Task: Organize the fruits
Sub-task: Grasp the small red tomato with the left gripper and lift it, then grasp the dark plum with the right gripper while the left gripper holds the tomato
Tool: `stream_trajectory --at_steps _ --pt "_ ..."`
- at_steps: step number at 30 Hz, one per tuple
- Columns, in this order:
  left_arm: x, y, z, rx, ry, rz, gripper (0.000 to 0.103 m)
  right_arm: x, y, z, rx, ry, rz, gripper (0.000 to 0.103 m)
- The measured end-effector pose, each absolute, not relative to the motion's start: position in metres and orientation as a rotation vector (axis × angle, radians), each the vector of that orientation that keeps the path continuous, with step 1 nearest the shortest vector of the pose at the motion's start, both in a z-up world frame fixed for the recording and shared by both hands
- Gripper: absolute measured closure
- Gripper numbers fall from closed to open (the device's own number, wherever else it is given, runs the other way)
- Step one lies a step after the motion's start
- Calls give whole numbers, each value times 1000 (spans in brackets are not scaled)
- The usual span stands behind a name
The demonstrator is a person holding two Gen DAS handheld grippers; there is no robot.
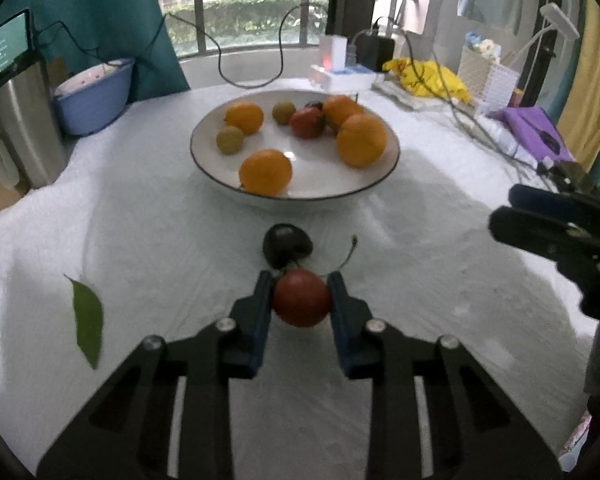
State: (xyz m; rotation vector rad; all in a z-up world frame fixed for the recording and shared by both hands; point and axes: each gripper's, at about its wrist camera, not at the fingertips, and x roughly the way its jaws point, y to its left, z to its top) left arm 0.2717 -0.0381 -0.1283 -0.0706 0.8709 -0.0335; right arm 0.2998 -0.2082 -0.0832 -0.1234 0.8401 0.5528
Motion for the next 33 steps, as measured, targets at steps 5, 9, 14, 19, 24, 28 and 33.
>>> stream_trajectory --at_steps 5,9,14,19,24,28,33 --pt "258 -28 -106 -82 825 -35 75 293 -197 -68 -138 813 555 46" --pt "247 -14 -88 -94 786 -27 75 287 -184 -55 -153 792 562 46" --pt "236 9 -71 -107 754 -9 75 283 -165 -42 -171 773 574 46" --pt "231 28 -61 -108 740 3 75 285 -147 -31 -179 754 574 46" --pt "230 50 -57 -120 733 15 75 289 -130 -29 -185 753 577 46" --pt "229 63 -58 -122 736 17 75 291 -116 -34 -193 756 578 46" --pt "230 77 -66 -121 750 16 75 295 -100 -50 -185 783 582 46"
